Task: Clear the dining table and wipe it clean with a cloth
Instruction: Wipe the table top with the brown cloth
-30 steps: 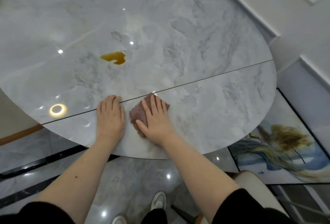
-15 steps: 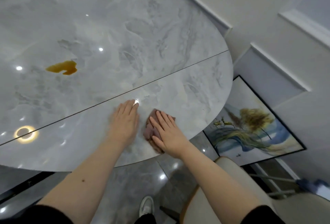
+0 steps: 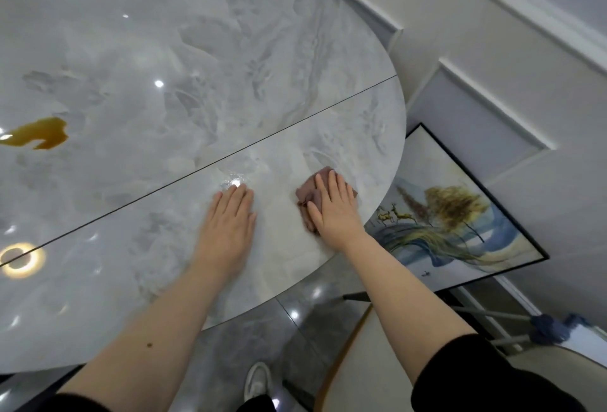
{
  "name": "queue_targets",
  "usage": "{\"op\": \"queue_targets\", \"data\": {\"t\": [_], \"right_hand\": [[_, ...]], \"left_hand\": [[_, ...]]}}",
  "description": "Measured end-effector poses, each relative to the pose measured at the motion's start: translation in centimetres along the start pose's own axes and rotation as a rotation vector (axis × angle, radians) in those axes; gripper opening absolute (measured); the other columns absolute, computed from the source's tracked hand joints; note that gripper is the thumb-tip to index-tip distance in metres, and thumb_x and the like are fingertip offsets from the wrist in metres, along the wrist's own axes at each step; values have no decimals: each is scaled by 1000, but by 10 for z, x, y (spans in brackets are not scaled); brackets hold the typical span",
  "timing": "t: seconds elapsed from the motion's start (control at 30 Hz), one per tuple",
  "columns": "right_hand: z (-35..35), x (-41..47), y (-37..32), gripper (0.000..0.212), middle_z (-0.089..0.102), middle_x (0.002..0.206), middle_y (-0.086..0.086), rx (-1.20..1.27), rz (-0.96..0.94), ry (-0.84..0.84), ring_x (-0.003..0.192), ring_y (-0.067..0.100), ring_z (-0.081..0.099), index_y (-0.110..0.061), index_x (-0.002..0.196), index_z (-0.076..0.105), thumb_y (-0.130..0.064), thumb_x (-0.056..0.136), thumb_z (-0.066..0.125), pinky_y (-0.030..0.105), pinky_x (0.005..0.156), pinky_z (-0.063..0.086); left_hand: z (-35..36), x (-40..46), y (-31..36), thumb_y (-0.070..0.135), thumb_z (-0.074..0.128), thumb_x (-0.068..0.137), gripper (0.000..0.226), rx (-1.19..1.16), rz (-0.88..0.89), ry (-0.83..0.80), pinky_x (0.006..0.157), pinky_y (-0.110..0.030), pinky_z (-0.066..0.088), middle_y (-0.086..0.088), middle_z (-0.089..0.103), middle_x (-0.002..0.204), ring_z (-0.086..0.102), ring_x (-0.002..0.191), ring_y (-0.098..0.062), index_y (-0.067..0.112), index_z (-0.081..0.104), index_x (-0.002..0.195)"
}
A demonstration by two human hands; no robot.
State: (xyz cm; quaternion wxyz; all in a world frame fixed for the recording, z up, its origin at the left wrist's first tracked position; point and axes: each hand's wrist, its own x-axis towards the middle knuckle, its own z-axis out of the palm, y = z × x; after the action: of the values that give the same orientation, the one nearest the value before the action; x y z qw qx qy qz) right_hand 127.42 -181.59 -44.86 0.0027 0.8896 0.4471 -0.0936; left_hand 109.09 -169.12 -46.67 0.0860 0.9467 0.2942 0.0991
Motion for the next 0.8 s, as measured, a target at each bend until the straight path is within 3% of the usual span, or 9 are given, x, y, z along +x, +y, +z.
{"op": "queue_targets", "data": {"t": [0.07, 0.27, 0.43, 0.5, 0.63, 0.8], "right_hand": [[1, -4, 2, 62, -3, 158, 18, 23, 111, 20, 146, 32, -7, -10, 151, 4, -41, 101, 22, 42, 119, -7], [7, -27, -24, 64, 10, 154, 28, 135, 403, 123, 144, 40, 6, 0, 149, 12, -39, 100, 21, 48, 118, 1], [4, -55, -53, 60, 7, 155, 24, 156, 503, 42, 144, 37, 5, 2, 148, 7, -31, 102, 26, 43, 118, 5], [6, -65, -70, 57, 7, 155, 25, 121, 483, 1, 144, 37, 6, 4, 148, 5, -25, 103, 26, 42, 118, 4], [9, -81, -120, 53, 11, 154, 24, 119, 389, -19, 145, 35, 8, 5, 147, 6, -5, 100, 29, 39, 119, 7], [12, -95, -204, 55, 9, 156, 20, 198, 93, -36, 146, 29, 6, 2, 147, 10, 1, 96, 29, 34, 120, 3]], "left_hand": [[-2, -1, 1, 28, 26, 95, 51, 19, -10, -9, 111, -40, 19, -17, 53, 134, 49, 126, -33, 0, 53, 128], [-14, -6, 4, 34, 4, 102, 68, 117, 21, -92, 106, -42, 25, -20, 59, 127, 57, 116, -35, -3, 57, 123], [-28, -28, -7, 32, 17, 100, 59, 88, -21, -43, 104, -41, 25, -20, 61, 124, 59, 113, -36, -4, 59, 120], [-33, -37, -16, 28, 27, 94, 53, 98, -30, -24, 104, -41, 24, -21, 61, 123, 59, 113, -38, -5, 59, 119], [-41, -62, -41, 24, 28, 90, 52, 41, -114, -21, 102, -46, 32, -24, 60, 123, 57, 113, -41, -7, 58, 119], [-57, -103, -83, 7, 41, 86, 45, 19, -247, -24, 105, -50, 36, -25, 52, 131, 48, 123, -43, -7, 50, 128]]}}
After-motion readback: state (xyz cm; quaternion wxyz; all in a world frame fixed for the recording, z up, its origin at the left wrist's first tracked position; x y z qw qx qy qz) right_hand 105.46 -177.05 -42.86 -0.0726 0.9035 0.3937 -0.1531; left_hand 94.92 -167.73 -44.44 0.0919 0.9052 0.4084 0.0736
